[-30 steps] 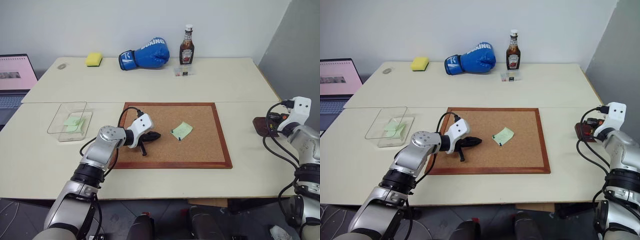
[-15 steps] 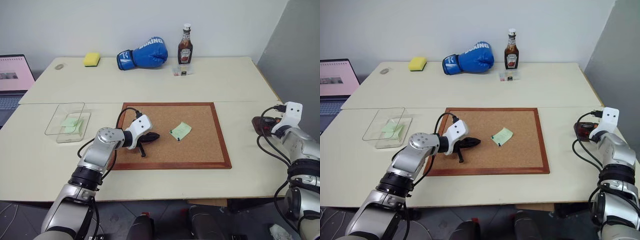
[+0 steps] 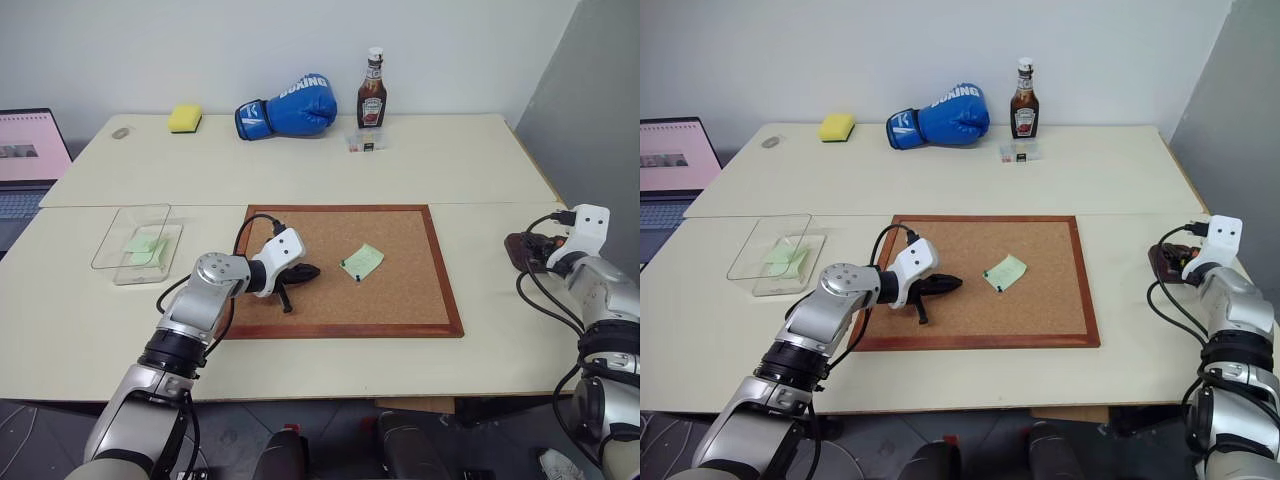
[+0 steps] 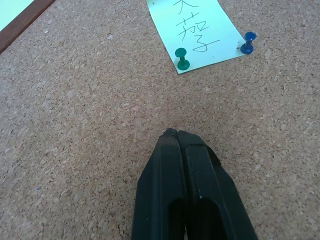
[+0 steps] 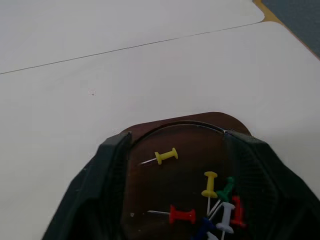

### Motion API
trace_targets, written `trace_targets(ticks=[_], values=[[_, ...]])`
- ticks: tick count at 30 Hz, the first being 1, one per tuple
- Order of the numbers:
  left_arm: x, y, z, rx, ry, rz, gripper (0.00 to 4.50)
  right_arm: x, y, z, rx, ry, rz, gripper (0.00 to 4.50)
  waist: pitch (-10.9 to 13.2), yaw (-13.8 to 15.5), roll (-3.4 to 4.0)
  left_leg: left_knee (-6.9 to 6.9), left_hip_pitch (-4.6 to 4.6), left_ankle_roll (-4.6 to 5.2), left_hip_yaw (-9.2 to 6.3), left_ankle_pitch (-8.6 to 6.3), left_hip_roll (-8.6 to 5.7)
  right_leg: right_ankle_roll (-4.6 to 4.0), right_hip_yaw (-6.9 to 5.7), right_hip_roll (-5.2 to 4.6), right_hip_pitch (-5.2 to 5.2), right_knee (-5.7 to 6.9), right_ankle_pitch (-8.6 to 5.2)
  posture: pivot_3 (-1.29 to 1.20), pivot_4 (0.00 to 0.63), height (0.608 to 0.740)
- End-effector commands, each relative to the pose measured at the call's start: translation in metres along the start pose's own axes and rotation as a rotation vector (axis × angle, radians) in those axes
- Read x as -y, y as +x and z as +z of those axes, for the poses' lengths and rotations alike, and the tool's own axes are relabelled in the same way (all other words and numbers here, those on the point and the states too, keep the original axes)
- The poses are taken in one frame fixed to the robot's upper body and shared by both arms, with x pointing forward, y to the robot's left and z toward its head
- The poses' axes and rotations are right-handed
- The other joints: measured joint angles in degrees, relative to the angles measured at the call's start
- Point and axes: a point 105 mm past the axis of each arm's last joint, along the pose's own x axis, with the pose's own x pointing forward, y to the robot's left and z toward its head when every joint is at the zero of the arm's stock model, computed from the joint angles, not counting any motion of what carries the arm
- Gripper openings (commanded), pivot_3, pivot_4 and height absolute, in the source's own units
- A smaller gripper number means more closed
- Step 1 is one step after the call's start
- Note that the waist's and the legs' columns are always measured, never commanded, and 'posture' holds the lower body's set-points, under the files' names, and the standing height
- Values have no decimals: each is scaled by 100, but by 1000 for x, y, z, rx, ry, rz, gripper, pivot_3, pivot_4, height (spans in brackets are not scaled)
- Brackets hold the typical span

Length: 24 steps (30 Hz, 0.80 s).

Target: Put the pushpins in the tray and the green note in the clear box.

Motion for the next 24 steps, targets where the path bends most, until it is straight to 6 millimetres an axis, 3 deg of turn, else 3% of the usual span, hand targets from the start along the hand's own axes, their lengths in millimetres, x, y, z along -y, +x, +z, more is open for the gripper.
trace_targets(ticks=[1, 2, 5, 8, 11, 17, 24], values=[[15, 8, -26, -97, -37, -53, 0, 0, -10, 34, 122, -93, -2, 4114, 0, 2, 0, 0, 0, 0, 0, 0, 0, 0, 0, 0, 0, 0, 0, 0, 150, 740], [15, 9, -26, -96, -37, -55, 0, -6, -12, 38, 139, -125, 24, 4439, 0, 3, 0, 0, 0, 0, 0, 0, 0, 0, 0, 0, 0, 1, 0, 0, 150, 740], [15, 9, -26, -96, -32, -58, 0, -80, -35, 49, 243, -247, 378, 4483, 0, 5, 0, 0, 1, 0, 0, 0, 0, 0, 0, 0, 0, 0, 0, 0, 150, 740], [14, 8, -27, -100, -28, -61, 0, -124, -59, 41, 252, -290, 597, 4483, -3, -1, 5, -2, 2, 0, -4, 0, 2, 2, -2, 3, 0, 2, 0, 0, 150, 740], [13, 6, -27, -100, -28, -58, 0, -179, -93, 19, 231, -398, 871, 4483, -2, 11, 3, 4, 0, -1, -7, 0, 3, 0, -5, 2, 0, 1, -1, 0, 150, 740], [11, 5, -28, -103, -27, -57, 0, -227, -120, -8, 179, -434, 1114, 4483, -1, 26, 2, 3, -5, -2, -7, -1, 4, -2, -8, 0, -6, -2, -3, 0, 150, 740], [11, 4, -26, -92, -33, -62, 0, -259, -115, -36, 130, -486, 1213, 4483, -1, 25, 1, 4, -4, -2, -7, -1, 6, -3, -11, 1, -7, -1, -4, 0, 150, 740]])
